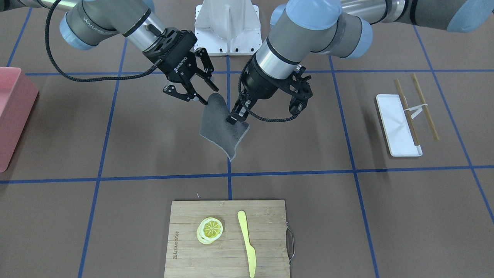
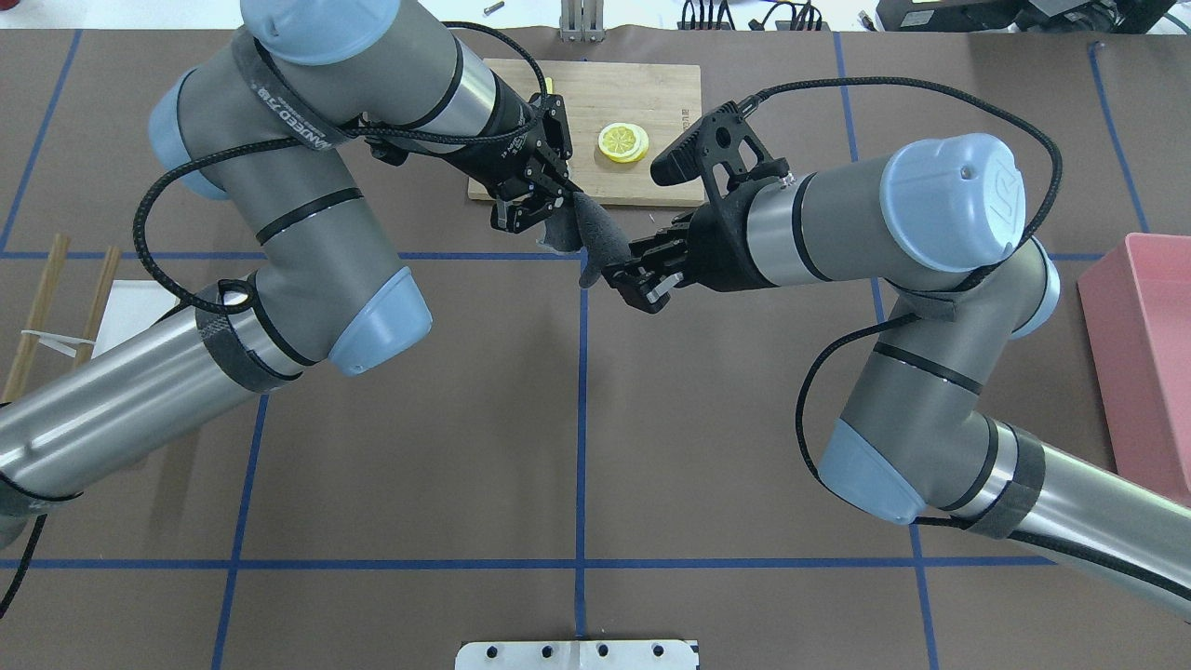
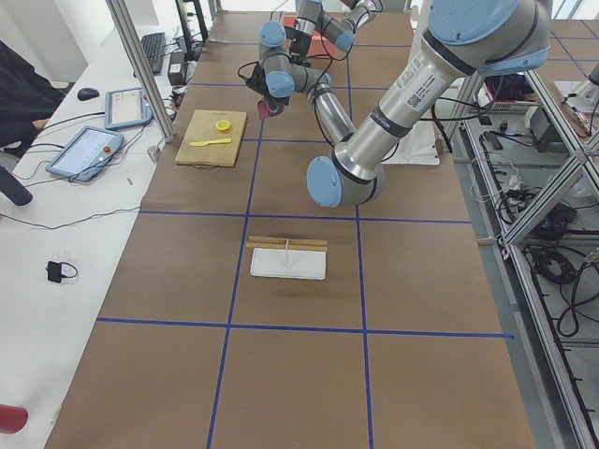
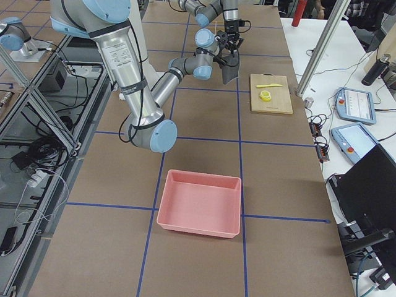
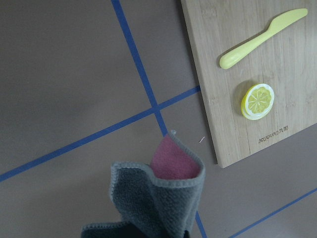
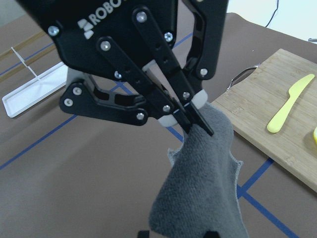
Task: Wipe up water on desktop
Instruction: 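Open the left gripper and withdraw it while the right gripper carries the cloth away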
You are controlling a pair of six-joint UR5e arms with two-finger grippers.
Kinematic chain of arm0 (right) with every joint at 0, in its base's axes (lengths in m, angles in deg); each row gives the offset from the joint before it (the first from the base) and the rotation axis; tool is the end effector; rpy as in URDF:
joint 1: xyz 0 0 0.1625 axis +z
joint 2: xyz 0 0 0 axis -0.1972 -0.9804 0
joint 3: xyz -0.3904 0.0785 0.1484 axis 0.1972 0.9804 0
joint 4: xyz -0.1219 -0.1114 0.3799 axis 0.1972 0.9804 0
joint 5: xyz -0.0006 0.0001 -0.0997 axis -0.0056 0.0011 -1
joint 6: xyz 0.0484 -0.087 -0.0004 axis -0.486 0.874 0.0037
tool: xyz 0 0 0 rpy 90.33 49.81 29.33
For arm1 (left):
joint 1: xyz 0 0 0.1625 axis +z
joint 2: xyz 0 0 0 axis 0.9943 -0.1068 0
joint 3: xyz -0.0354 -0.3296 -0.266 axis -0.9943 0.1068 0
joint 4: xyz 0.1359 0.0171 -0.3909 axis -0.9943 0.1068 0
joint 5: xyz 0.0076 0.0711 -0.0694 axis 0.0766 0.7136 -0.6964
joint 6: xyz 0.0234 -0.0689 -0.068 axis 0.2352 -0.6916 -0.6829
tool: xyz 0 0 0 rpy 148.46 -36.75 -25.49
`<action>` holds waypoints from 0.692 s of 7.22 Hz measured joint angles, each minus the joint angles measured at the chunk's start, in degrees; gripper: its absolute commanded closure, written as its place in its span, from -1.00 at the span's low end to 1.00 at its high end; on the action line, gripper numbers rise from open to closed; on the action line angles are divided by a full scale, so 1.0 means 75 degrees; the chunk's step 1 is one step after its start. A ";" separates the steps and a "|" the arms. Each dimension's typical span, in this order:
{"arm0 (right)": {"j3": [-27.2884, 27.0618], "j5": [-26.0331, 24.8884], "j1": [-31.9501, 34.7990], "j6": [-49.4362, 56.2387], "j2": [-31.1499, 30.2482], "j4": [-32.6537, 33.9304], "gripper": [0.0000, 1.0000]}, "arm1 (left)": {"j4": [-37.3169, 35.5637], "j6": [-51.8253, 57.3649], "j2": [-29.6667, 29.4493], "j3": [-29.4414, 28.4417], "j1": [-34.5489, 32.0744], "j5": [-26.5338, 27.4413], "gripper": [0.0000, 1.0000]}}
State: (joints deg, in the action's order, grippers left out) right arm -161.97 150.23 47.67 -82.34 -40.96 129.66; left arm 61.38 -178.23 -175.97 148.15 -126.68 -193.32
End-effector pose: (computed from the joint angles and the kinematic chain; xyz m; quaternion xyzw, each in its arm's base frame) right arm -0.4141 -0.4277 0.1724 0.3767 -0.5335 -0.2457 0.7163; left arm 0.4442 -0.5228 0.0891 -0.2590 0.5331 -0.4713 0.6531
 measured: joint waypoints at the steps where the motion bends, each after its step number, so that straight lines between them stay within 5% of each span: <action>1: 0.0001 0.0000 0.0000 -0.0006 -0.0009 -0.0002 0.66 | 0.0000 -0.0019 0.0001 0.0004 0.0033 0.0005 1.00; 2: -0.0003 0.0000 0.0004 -0.0032 -0.0013 0.0000 0.92 | 0.0000 -0.0026 0.0002 0.0000 0.0068 0.0014 1.00; 5: -0.0022 0.0000 0.0001 -0.0207 -0.0017 0.0000 1.00 | 0.0000 -0.0028 0.0007 -0.0011 0.0136 0.0027 1.00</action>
State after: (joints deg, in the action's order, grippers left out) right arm -162.13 150.23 47.68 -83.89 -41.08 129.66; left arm 61.38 -178.44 -175.92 148.07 -125.67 -193.11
